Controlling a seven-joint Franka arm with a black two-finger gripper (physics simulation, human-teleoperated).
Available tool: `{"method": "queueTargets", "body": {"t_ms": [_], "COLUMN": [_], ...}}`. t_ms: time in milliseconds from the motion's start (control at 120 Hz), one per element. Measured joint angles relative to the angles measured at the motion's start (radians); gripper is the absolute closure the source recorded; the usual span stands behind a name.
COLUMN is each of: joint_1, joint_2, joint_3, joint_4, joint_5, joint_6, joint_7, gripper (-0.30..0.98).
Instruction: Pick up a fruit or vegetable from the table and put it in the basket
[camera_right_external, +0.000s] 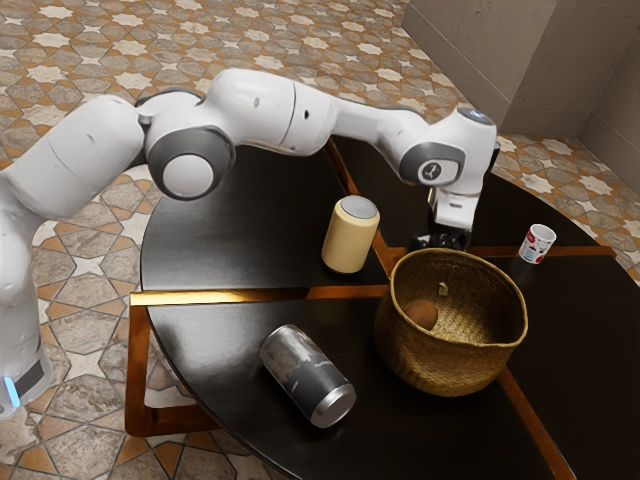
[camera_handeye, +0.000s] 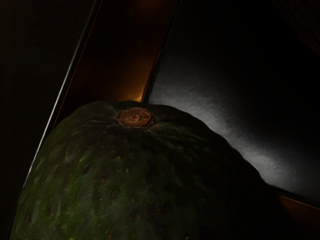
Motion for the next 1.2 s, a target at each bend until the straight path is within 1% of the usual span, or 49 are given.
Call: {"method": "queueTargets", "body": {"t_ms": [125,167,225,267,350,442,533,633,883,1200], "joint_1": [0.000,0.000,0.000,-0.001,-0.001,-0.001,0.010,0.021,0.011,-0.144], "joint_2": [0.000,-0.001,-0.007,-0.014,-0.035,-0.087,-0.153,-0.195,-0.249,-0.262], "joint_3": [0.000,0.000,0.002,0.004,0.010,0.012,0.012,0.012,0.004,-0.002], "joint_4": [0.000,0.000,0.001,0.002,0.003,0.003,0.006,0.016,0.025,0.028], "joint_5": [0.003,0.005,0.007,0.010,0.014,0.020,0.024,0.027,0.030,0.041], "joint_6": [0.011,0.015,0.021,0.025,0.032,0.034,0.027,0.021,0.018,0.023], "joint_7": [-0.001,-0.002,-0.003,-0.004,-0.006,-0.009,-0.012,-0.013,-0.013,-0.011], "gripper": [0.31,0.36,0.47,0.50,0.56,0.64,0.63,0.64,0.65,0.64]}}
